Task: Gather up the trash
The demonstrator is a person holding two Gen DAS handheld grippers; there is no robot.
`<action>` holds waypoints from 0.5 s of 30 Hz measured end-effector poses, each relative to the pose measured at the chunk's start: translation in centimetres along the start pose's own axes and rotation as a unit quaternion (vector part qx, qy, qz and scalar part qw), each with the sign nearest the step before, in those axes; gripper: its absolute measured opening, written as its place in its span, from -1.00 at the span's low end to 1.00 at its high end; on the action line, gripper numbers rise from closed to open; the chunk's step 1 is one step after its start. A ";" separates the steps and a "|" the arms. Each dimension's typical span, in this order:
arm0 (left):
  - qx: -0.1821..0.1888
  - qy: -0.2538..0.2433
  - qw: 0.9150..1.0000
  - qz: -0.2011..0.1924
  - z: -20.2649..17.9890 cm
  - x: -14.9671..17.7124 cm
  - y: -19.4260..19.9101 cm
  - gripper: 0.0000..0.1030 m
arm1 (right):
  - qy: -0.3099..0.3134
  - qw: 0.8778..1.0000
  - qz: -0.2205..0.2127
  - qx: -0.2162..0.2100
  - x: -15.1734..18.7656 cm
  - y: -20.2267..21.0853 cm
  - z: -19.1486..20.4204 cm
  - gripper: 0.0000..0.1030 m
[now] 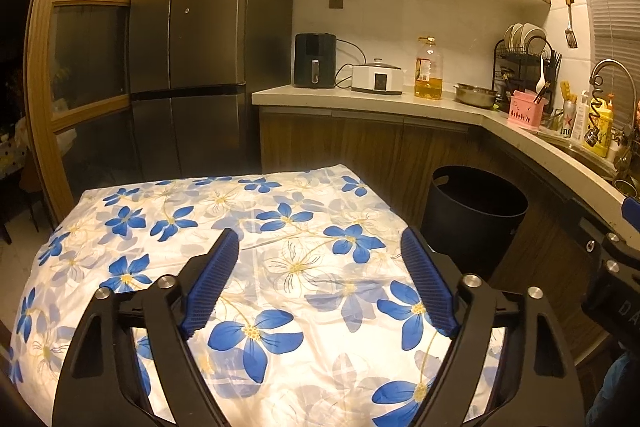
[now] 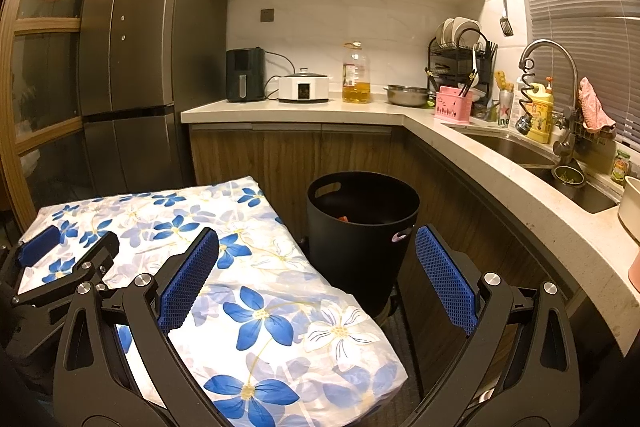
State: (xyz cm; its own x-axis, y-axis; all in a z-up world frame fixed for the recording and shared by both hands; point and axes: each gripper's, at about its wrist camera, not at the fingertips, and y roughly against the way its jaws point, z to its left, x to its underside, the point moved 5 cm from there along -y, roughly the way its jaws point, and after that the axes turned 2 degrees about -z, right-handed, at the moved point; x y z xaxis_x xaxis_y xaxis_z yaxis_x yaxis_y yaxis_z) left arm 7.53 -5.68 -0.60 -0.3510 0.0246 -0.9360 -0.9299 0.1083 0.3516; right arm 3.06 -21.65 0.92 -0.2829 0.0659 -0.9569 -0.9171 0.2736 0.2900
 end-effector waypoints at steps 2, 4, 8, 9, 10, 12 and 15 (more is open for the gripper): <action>-0.002 0.000 1.000 0.002 0.0 0.1 0.0 0.53 | 0.001 1.000 0.000 -0.004 0.0 -0.1 0.3 0.90; -0.001 0.001 1.000 0.002 0.1 0.1 0.0 0.53 | 0.002 1.000 -0.001 -0.006 0.1 -0.1 0.5 0.90; -0.003 -0.001 1.000 0.002 0.1 0.2 0.0 0.53 | 0.001 1.000 0.001 -0.009 0.2 -0.1 0.6 0.90; -0.004 -0.001 1.000 0.002 0.1 0.2 0.0 0.53 | 0.000 1.000 0.001 -0.008 0.2 -0.1 0.6 0.90; -0.004 -0.001 1.000 0.002 0.1 0.2 0.0 0.53 | -0.001 1.000 0.001 -0.008 0.2 -0.1 0.5 0.90; -0.004 -0.001 1.000 0.002 0.1 0.2 0.0 0.53 | -0.002 1.000 0.001 -0.008 0.2 -0.1 0.2 0.90; -0.006 -0.003 1.000 0.002 0.0 0.2 0.0 0.53 | -0.004 1.000 0.000 -0.008 0.1 -0.1 0.1 0.90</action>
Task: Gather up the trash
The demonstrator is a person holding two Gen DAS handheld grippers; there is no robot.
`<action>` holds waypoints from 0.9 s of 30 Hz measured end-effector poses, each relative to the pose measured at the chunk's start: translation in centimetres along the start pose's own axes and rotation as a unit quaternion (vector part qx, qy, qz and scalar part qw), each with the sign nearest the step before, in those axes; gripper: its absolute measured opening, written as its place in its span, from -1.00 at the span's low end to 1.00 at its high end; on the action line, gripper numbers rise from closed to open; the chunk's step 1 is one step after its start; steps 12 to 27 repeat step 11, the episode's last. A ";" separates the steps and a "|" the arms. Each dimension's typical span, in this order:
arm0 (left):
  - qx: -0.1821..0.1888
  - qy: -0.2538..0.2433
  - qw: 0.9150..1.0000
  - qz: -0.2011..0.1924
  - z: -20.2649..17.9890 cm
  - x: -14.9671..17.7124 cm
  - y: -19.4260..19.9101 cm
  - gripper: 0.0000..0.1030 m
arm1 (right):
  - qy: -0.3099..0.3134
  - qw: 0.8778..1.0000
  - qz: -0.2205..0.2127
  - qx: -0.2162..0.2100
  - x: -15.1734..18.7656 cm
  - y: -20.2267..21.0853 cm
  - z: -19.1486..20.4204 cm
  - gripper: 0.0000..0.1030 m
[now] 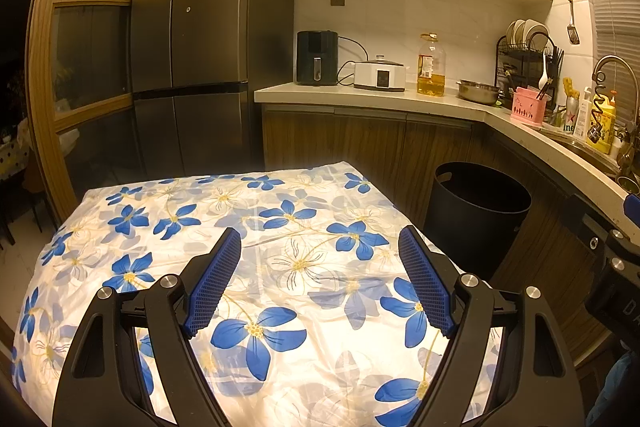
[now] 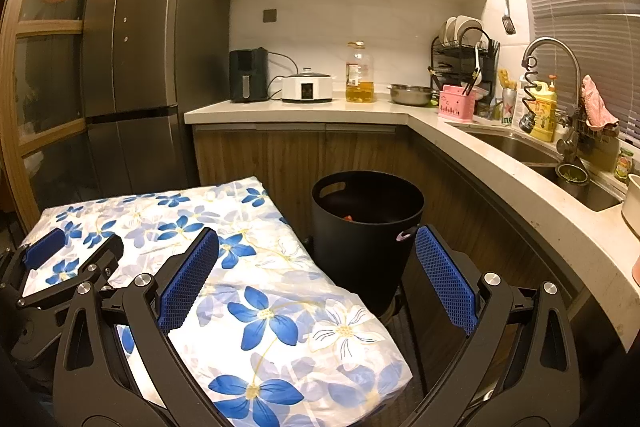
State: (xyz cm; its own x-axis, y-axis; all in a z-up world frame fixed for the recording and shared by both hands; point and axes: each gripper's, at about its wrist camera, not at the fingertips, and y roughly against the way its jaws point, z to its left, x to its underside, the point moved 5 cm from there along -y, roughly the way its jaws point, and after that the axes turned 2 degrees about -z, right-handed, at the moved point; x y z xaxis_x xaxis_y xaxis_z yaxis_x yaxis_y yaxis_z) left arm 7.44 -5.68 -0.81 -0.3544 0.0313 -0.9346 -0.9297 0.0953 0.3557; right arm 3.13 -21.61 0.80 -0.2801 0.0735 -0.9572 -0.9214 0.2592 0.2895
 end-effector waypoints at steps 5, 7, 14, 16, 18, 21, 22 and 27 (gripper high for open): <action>-0.006 -0.003 1.000 -0.003 -0.2 0.1 0.2 0.70 | 0.000 1.000 0.000 0.000 0.0 0.0 0.0 0.90; -0.009 -0.002 1.000 -0.002 -0.2 0.1 0.2 0.83 | -0.001 1.000 -0.001 -0.001 0.0 0.1 -0.1 0.90; -0.008 0.004 1.000 -0.005 -0.1 0.1 0.4 0.88 | -0.001 1.000 -0.001 -0.001 0.0 0.0 -0.1 0.90; -0.008 0.004 1.000 -0.005 -0.1 0.1 0.4 0.88 | -0.001 1.000 -0.001 -0.001 0.0 0.0 -0.1 0.90; -0.008 0.004 1.000 -0.005 -0.1 0.1 0.4 0.88 | -0.001 1.000 -0.001 -0.001 0.0 0.0 -0.1 0.90; -0.008 0.004 1.000 -0.005 -0.1 0.1 0.4 0.88 | -0.001 1.000 -0.001 -0.001 0.0 0.0 -0.1 0.90; -0.008 0.004 1.000 -0.005 -0.1 0.1 0.4 0.88 | -0.001 1.000 -0.001 -0.001 0.0 0.0 -0.1 0.90; -0.008 0.004 1.000 -0.005 -0.1 0.1 0.4 0.88 | -0.001 1.000 -0.001 -0.001 0.0 0.0 -0.1 0.90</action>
